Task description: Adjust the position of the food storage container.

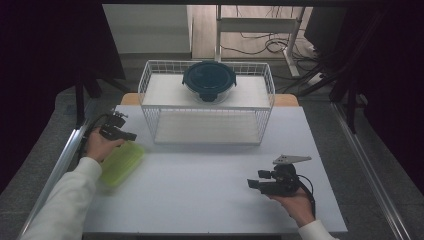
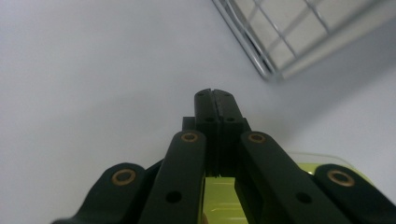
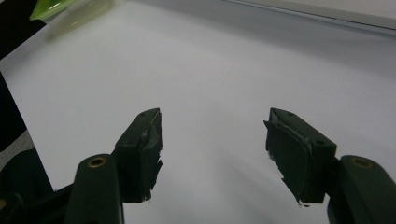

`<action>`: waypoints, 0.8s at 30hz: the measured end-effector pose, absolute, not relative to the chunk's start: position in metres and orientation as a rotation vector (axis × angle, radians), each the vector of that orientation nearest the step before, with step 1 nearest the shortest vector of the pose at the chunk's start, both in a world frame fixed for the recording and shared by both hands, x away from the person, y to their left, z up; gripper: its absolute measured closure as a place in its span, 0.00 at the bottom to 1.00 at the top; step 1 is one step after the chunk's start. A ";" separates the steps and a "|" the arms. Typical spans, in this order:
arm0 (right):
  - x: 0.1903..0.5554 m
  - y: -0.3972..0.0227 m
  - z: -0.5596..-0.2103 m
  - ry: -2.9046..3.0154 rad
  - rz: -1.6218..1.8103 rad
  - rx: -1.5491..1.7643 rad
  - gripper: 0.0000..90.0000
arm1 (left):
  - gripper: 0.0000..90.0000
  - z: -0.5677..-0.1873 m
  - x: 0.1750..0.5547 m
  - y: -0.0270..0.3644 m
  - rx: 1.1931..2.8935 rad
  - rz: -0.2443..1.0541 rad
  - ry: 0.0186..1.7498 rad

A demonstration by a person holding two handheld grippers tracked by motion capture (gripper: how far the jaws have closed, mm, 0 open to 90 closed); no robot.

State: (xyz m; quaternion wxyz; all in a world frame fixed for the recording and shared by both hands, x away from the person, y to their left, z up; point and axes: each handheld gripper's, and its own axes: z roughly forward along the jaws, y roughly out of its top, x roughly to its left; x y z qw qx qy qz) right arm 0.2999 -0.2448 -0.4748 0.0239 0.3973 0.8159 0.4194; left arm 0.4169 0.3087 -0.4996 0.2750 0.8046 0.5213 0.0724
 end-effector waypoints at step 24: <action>0.301 -0.244 -0.474 2.522 1.296 1.225 0.40 | 1.00 -0.471 0.375 0.375 2.012 0.309 1.505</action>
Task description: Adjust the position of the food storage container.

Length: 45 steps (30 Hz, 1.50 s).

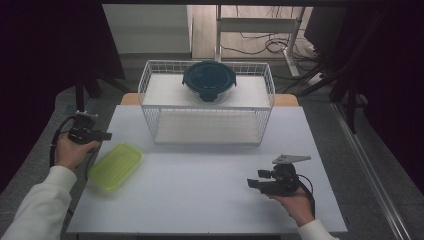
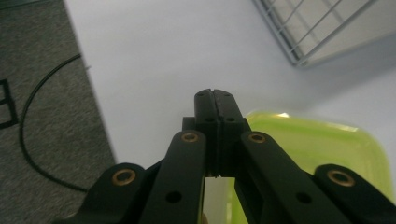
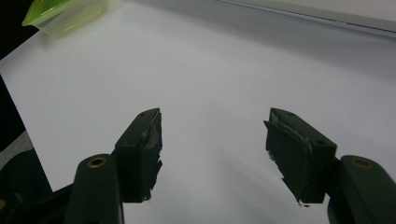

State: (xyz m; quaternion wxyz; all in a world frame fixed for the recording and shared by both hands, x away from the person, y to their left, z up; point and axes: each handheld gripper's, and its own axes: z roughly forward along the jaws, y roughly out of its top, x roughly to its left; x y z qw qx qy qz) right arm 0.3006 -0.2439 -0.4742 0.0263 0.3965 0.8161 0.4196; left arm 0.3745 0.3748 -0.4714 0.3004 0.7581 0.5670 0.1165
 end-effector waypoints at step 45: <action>0.300 -0.240 -0.474 2.529 1.292 1.227 0.40 | 1.00 -0.512 0.351 0.320 2.195 0.140 1.389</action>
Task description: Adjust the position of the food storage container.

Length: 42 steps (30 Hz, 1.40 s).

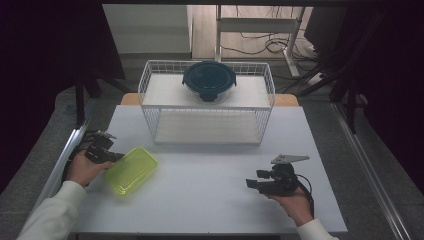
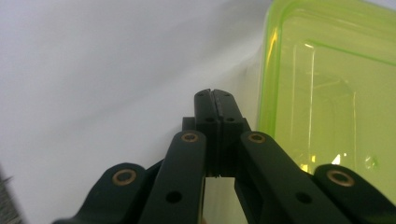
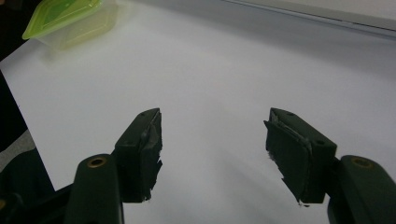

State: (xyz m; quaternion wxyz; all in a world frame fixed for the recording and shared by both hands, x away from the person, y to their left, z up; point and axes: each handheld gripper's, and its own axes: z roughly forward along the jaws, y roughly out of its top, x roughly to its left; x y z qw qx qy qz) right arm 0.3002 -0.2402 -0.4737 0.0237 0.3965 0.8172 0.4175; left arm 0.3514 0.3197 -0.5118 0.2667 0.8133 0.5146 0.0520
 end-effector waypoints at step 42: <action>0.301 -0.240 -0.473 2.535 1.302 1.220 0.40 | 1.00 -0.480 0.258 0.333 2.038 0.231 1.523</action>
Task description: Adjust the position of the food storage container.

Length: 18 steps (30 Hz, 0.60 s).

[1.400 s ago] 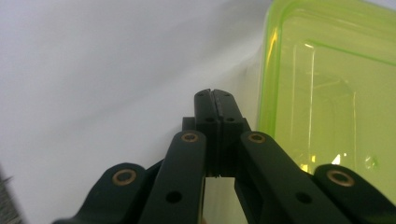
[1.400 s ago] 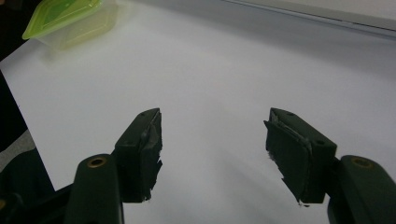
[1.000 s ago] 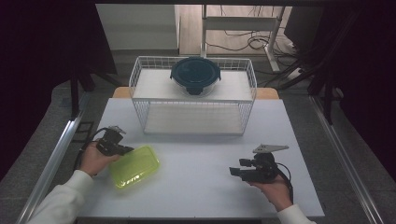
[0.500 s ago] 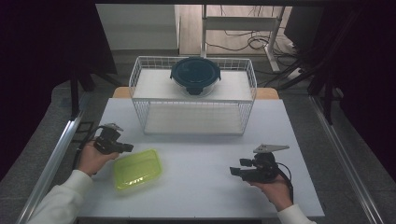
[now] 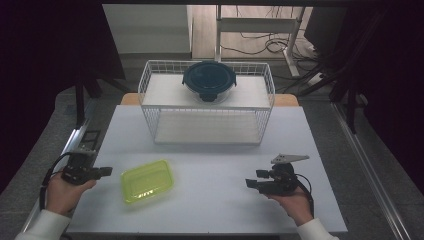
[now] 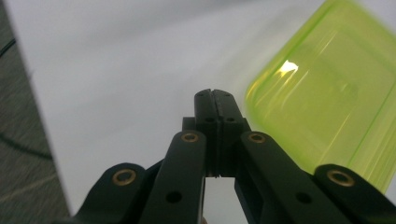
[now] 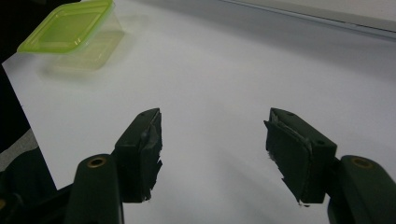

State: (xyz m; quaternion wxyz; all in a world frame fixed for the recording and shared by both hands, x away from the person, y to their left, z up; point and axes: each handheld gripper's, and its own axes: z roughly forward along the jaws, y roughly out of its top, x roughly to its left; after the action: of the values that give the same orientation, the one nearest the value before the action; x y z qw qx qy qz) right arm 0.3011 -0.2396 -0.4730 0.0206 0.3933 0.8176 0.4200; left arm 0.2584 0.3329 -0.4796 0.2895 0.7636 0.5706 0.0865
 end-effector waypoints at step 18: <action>0.304 -0.239 -0.471 2.523 1.300 1.232 0.40 | 1.00 -0.513 0.242 0.312 2.074 0.058 1.565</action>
State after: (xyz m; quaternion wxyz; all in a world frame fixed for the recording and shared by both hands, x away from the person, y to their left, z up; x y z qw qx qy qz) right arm 0.3038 -0.2392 -0.4706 0.0237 0.3979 0.8153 0.4200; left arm 0.2415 0.3118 -0.5125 0.2683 0.7688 0.5800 0.0217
